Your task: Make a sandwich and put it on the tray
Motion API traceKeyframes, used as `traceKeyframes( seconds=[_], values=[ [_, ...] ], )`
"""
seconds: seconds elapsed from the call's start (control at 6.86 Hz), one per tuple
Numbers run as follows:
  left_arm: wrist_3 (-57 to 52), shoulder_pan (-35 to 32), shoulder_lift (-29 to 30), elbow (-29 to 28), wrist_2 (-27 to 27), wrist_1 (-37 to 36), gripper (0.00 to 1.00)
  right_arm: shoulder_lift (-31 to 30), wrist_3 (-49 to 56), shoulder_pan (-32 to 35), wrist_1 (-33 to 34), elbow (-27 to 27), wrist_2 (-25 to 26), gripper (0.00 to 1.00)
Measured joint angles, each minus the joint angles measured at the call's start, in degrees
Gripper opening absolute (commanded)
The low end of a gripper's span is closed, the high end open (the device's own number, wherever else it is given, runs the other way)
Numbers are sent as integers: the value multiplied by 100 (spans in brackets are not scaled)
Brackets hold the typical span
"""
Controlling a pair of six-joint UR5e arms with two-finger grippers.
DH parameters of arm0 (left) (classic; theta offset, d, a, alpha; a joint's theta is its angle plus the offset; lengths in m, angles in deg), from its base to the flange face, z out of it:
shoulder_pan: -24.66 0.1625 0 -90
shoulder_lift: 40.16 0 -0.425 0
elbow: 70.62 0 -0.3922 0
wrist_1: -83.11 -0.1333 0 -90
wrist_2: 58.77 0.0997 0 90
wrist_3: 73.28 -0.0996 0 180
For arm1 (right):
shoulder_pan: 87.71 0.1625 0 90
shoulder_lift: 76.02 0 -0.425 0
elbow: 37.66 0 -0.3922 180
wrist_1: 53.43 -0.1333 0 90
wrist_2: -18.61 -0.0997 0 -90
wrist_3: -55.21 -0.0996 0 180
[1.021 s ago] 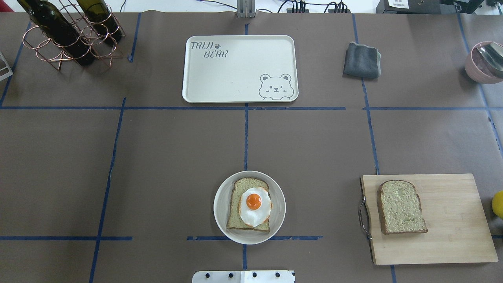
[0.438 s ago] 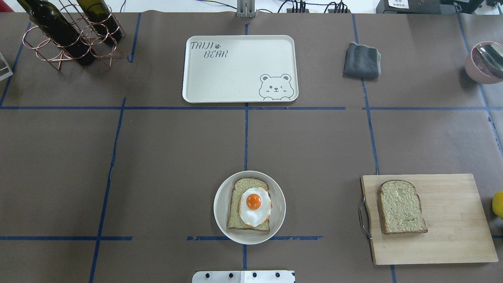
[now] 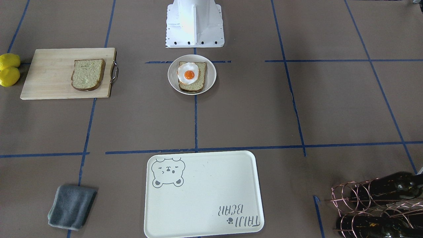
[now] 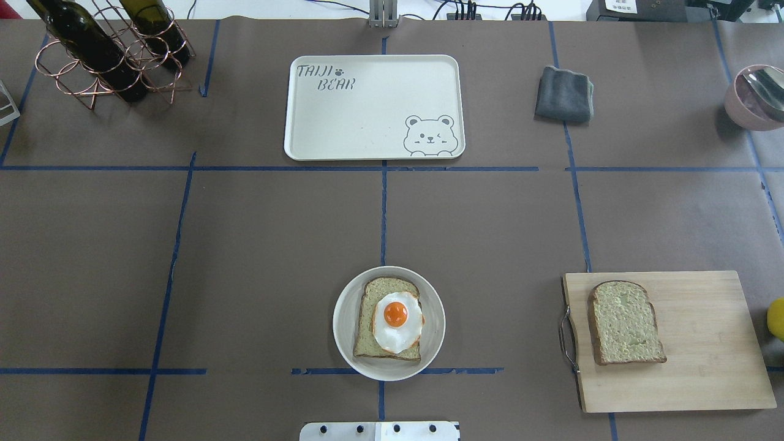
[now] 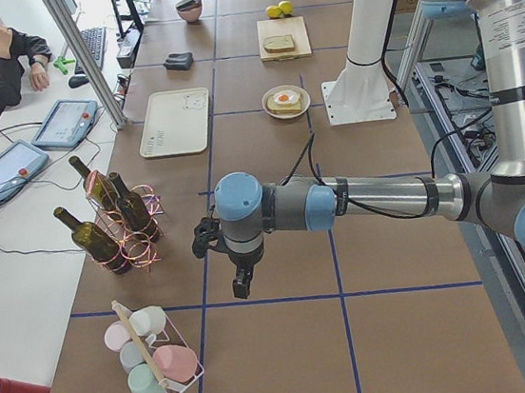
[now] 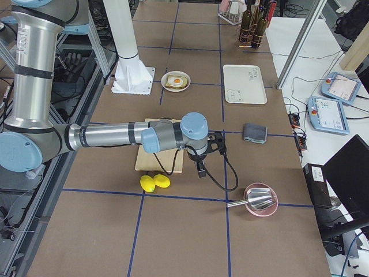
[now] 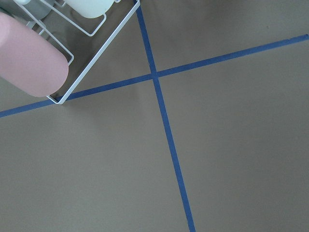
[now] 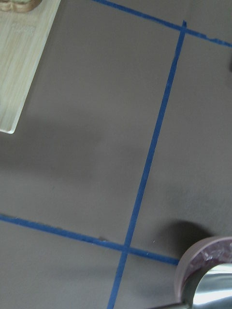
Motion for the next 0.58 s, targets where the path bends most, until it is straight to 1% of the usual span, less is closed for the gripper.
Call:
traceKeyframes(
  seconds=[0.29, 0.44, 0.58],
  values=[
    [15, 0, 14, -1, -6, 2, 100, -66, -1900, -843, -1389, 11, -6, 100],
    [19, 0, 17, 0, -6, 6, 100, -161, -2942, -1318, -2095, 11, 69, 100],
    [20, 0, 17, 3, -7, 8, 100, -281, -3899, -1806, -2798, 10, 283, 100]
  ],
)
